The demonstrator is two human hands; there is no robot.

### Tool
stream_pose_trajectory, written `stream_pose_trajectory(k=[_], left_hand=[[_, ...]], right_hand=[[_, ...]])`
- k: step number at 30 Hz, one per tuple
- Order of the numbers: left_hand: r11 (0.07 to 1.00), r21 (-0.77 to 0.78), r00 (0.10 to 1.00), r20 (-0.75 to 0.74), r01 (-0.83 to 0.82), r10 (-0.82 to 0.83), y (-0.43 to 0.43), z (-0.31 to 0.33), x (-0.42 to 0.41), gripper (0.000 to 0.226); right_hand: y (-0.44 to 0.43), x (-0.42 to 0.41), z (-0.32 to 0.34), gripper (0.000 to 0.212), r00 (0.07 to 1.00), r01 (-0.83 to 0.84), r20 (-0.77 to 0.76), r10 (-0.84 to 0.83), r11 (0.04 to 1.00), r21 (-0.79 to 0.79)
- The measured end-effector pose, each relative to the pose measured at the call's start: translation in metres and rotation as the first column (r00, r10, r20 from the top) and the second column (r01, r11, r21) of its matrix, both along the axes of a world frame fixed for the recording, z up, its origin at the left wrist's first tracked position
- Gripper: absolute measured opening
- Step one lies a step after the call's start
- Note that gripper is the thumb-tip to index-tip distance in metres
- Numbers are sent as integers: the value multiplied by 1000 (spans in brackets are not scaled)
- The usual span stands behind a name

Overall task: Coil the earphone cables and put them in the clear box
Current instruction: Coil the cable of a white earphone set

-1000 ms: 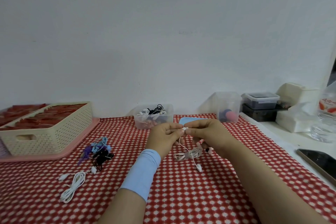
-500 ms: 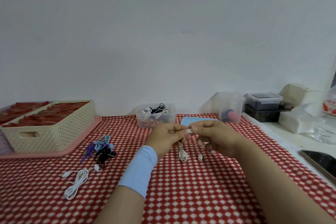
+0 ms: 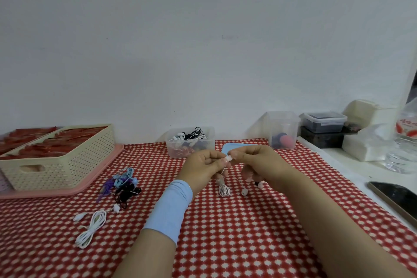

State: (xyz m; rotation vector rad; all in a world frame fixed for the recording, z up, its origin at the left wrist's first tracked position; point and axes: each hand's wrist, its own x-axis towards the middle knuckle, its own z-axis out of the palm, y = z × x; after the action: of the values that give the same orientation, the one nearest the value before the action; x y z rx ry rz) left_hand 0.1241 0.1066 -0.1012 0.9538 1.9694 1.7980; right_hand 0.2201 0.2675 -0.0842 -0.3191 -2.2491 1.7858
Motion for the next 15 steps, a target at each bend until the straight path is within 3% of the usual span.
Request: stream_pose_trajectory(k=[3,6,8,10,15], left_hand=[[993,-35,992,-65,-112,109,0,-1,-4,10],[987,-12,985,-66,-159,158,-3,1,-6,16],[990,0,987,-75,-143,142,-4,1,-5,31],[991,1,987,-85,-137,136,-7,2,-5,36],[983,12,981,-64,-181,181,-15,15,-17,24]], right_hand=[[1,-1,-1,17,991,129,-12,-134,924,359],[-4,-4,-8,16,977,-9,169,-128,771,637],[-7,-6,-13,14,956,-97,265,-125,718,689],[-7,-8,-15,8,954,-95,268,-133,715,692],[-9,-18,-5,13,977,1,169,-129,797,604]])
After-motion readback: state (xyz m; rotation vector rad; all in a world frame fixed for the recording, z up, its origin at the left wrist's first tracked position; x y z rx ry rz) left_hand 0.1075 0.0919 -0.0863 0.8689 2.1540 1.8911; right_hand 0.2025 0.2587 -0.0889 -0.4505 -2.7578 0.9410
